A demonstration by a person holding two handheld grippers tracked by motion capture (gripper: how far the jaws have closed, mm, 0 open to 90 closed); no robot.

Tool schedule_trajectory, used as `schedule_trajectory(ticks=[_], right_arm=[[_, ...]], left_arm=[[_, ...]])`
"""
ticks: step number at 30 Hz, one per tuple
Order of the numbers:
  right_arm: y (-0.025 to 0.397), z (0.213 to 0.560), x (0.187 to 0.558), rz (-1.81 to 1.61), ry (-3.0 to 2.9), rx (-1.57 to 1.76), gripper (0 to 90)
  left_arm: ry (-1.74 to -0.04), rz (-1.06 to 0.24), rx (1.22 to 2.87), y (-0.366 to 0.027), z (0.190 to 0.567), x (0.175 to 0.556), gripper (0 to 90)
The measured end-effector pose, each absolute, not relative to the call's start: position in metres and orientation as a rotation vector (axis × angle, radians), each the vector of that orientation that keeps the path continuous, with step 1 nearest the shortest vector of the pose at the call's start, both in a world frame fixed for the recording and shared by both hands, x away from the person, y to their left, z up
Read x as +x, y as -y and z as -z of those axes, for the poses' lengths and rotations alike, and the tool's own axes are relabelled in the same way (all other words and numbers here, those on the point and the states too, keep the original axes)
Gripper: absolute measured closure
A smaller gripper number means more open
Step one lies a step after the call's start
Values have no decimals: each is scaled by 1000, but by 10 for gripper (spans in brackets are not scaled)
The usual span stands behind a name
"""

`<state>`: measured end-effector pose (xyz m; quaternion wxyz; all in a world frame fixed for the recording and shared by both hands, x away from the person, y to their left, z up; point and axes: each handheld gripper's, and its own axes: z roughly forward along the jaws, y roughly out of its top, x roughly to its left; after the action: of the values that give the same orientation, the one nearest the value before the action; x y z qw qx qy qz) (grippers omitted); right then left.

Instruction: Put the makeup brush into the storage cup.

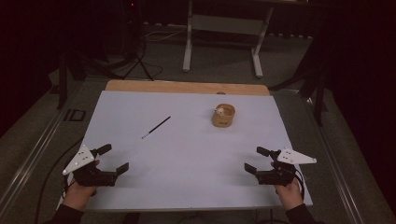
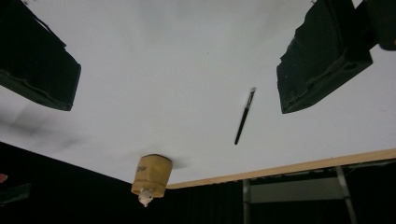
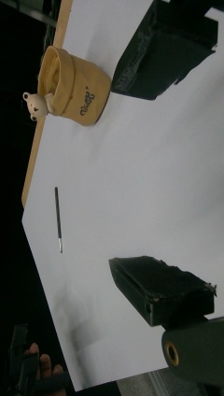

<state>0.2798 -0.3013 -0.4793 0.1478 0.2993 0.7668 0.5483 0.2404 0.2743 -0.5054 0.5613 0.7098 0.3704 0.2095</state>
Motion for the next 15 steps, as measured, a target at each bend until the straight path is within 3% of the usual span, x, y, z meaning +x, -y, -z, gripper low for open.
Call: schedule_trajectory(ticks=[15], right_arm=[[299, 478, 278, -1577, -2208, 831, 133]], left_arm=[[-893, -509, 1715, -270, 499, 239, 0]])
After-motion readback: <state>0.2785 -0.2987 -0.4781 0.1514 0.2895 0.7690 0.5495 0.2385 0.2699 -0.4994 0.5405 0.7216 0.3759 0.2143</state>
